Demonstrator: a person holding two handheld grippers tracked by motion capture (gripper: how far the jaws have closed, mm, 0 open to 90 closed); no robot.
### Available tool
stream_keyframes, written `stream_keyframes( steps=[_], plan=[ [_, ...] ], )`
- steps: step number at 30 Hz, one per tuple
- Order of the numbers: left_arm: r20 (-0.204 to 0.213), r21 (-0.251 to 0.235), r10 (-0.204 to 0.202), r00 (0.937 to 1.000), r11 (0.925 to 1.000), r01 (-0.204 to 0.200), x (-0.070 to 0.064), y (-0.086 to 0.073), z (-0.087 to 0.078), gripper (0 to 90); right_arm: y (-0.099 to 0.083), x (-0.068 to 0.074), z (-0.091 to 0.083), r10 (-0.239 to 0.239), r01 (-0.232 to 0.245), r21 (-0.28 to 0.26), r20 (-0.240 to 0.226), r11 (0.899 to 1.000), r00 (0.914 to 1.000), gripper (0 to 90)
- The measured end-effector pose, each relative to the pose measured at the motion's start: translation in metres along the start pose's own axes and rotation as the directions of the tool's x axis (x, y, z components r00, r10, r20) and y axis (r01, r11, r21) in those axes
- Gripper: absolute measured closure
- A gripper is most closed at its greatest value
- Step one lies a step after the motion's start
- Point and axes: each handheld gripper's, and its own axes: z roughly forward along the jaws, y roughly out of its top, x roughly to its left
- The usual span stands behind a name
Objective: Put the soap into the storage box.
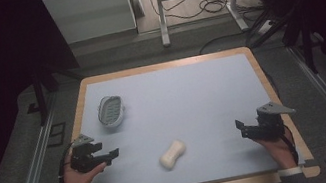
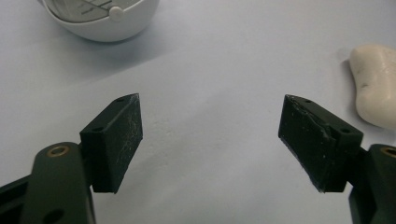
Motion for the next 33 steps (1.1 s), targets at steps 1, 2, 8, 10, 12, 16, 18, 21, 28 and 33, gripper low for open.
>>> stream_keyframes(
  steps=[1, 2, 8, 10, 12, 16, 18, 21, 28, 33],
  plan=[
    [0.001, -0.003, 0.000, 1.0000, 1.0000, 0.000, -0.001, 0.000, -0.001, 21.4, 0.000, 0.000, 0.000, -0.002, 0.002, -0.002, -0.003, 1.000, 1.0000, 9.4],
    [0.001, -0.003, 0.000, 1.0000, 1.0000, 0.000, -0.001, 0.000, -0.001, 20.9, 0.000, 0.000, 0.000, -0.002, 0.002, -0.002, -0.003, 1.000, 1.0000, 9.4],
    [0.016, -0.010, 0.017, 0.9997, 0.9998, -0.017, -0.003, -0.003, -0.005, 19.8, 0.003, 0.001, 0.001, 0.001, 0.000, -0.010, 0.010, 1.000, 0.9999, 9.4],
    [0.012, -0.009, 0.016, 0.9998, 0.9998, -0.016, -0.003, -0.003, -0.005, 19.9, 0.004, 0.000, 0.001, 0.004, -0.004, -0.010, 0.011, 1.000, 0.9999, 9.4],
    [-0.002, -0.013, 0.015, 0.9999, 0.9998, -0.015, -0.004, -0.003, -0.008, 20.3, 0.003, 0.000, 0.002, 0.008, -0.007, -0.002, 0.012, 1.000, 0.9999, 9.4],
    [-0.007, -0.007, 0.036, 0.9993, 0.9993, -0.036, -0.011, 0.003, -0.011, 20.7, 0.001, -0.002, 0.001, 0.009, -0.009, 0.000, 0.010, 1.000, 0.9999, 9.4],
    [-0.008, -0.001, 0.057, 0.9984, 0.9984, -0.057, -0.016, 0.007, -0.012, 20.7, 0.001, -0.004, -0.001, 0.015, -0.015, -0.006, 0.011, 1.000, 0.9998, 9.4],
    [-0.014, 0.025, 0.070, 0.9975, 0.9973, -0.069, -0.019, 0.009, -0.012, 20.8, 0.000, -0.005, -0.002, 0.019, -0.019, -0.012, 0.012, 1.000, 0.9998, 9.4],
    [-0.028, 0.044, 0.066, 0.9974, 0.9969, -0.065, -0.021, 0.015, -0.019, 21.0, 0.000, -0.005, -0.005, 0.021, -0.021, -0.013, 0.009, 1.000, 0.9997, 9.4],
    [-0.030, 0.054, 0.077, 0.9966, 0.9957, -0.076, -0.026, 0.022, -0.021, 21.2, -0.001, -0.005, -0.005, 0.020, -0.020, -0.007, 0.012, 1.000, 0.9997, 9.4]
  ],
)
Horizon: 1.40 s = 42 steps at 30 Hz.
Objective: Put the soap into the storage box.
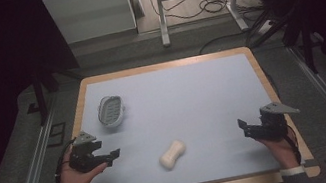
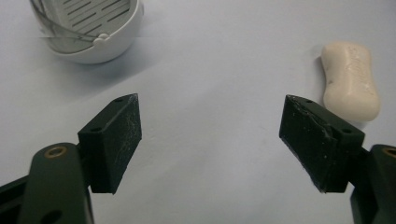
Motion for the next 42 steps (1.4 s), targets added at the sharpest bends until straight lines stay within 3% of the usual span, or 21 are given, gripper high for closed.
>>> stream_keyframes(
  steps=[4, 9, 10, 18, 30, 39, 42],
  plan=[
    [0.019, 0.029, 0.018, 0.9997, 0.9994, -0.019, -0.009, 0.010, 0.008, 21.1, -0.001, -0.001, 0.001, 0.004, -0.004, 0.004, 0.003, 1.000, 1.0000, 9.4],
    [0.027, 0.031, 0.039, 0.9989, 0.9987, -0.040, -0.018, 0.018, 0.013, 22.0, -0.001, 0.000, 0.000, 0.006, -0.006, 0.001, -0.003, 1.000, 1.0000, 9.4],
    [0.033, 0.042, 0.058, 0.9978, 0.9974, -0.059, -0.021, 0.023, 0.017, 22.0, -0.002, 0.000, -0.001, -0.002, 0.002, 0.003, 0.004, 1.000, 1.0000, 9.4],
    [0.067, 0.061, 0.096, 0.9931, 0.9932, -0.100, -0.039, 0.037, 0.024, 22.0, -0.001, -0.001, -0.002, 0.006, -0.006, -0.002, 0.000, 1.000, 1.0000, 9.4],
    [0.083, 0.091, 0.167, 0.9825, 0.9805, -0.174, -0.066, 0.052, 0.032, 21.8, -0.002, -0.001, -0.002, 0.005, -0.005, 0.005, -0.002, 1.000, 1.0000, 9.4],
    [0.117, 0.104, 0.189, 0.9749, 0.9739, -0.202, -0.083, 0.059, 0.040, 21.5, -0.002, -0.002, -0.003, 0.014, -0.014, 0.002, -0.006, 1.000, 0.9999, 9.4],
    [0.129, 0.126, 0.203, 0.9707, 0.9675, -0.219, -0.092, 0.062, 0.048, 21.0, -0.002, -0.002, -0.002, 0.016, -0.016, 0.010, -0.011, 1.000, 0.9998, 9.4]
  ],
)
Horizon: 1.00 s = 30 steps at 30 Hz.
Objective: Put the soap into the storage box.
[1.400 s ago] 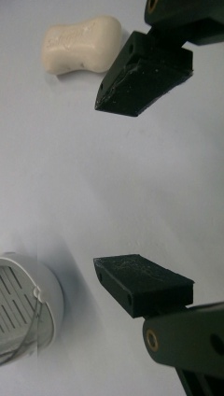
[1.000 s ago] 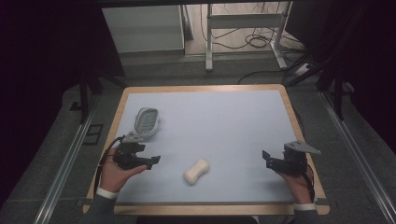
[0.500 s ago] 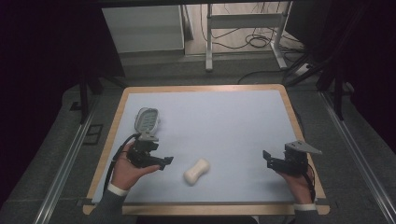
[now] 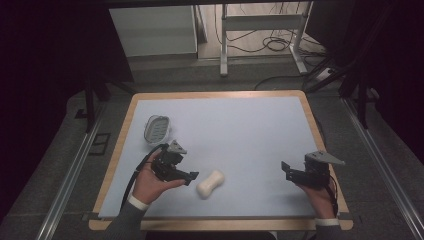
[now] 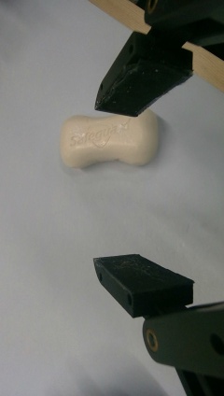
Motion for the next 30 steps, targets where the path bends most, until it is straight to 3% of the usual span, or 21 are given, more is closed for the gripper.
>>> stream_keyframes(
  steps=[7, 18, 30],
  plan=[
    [0.021, 0.013, 0.014, 0.9997, 0.9998, -0.014, -0.010, 0.007, 0.010, 20.4, 0.000, 0.001, 0.001, 0.000, 0.000, 0.010, 0.001, 1.000, 1.0000, 8.6],
    [0.055, 0.071, 0.025, 0.9982, 0.9970, -0.029, -0.021, 0.012, 0.037, 20.3, -0.001, 0.000, 0.002, 0.001, -0.001, 0.014, 0.006, 1.000, 1.0000, 8.1],
    [0.078, 0.146, 0.029, 0.9966, 0.9885, -0.040, -0.027, 0.008, 0.061, 21.0, -0.001, 0.001, 0.003, -0.004, 0.003, 0.018, 0.026, 1.000, 0.9997, 8.1]
  ],
)
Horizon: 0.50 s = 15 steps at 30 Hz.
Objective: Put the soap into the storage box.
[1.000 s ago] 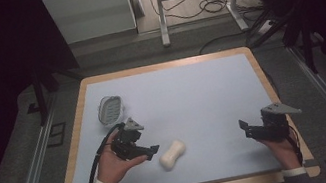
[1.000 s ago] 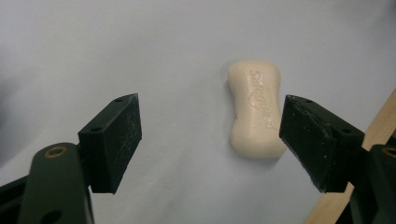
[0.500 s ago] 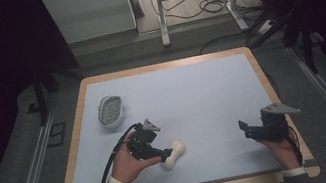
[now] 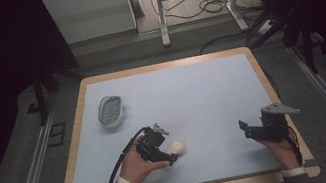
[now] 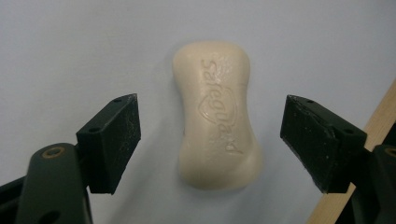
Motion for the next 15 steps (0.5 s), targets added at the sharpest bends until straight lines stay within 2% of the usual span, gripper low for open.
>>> stream_keyframes(
  steps=[7, 15],
  plan=[
    [-0.002, 0.037, 0.002, 1.0000, 0.9993, -0.002, -0.001, 0.003, 0.013, 23.7, -0.001, 0.000, 0.001, 0.000, 0.000, 0.010, 0.004, 1.000, 1.0000, 8.1],
    [-0.018, 0.077, -0.010, 0.9998, 0.9970, 0.011, 0.000, 0.006, 0.026, 33.9, -0.001, -0.001, 0.001, 0.003, -0.003, 0.010, 0.016, 1.000, 0.9999, 8.0]
  ],
)
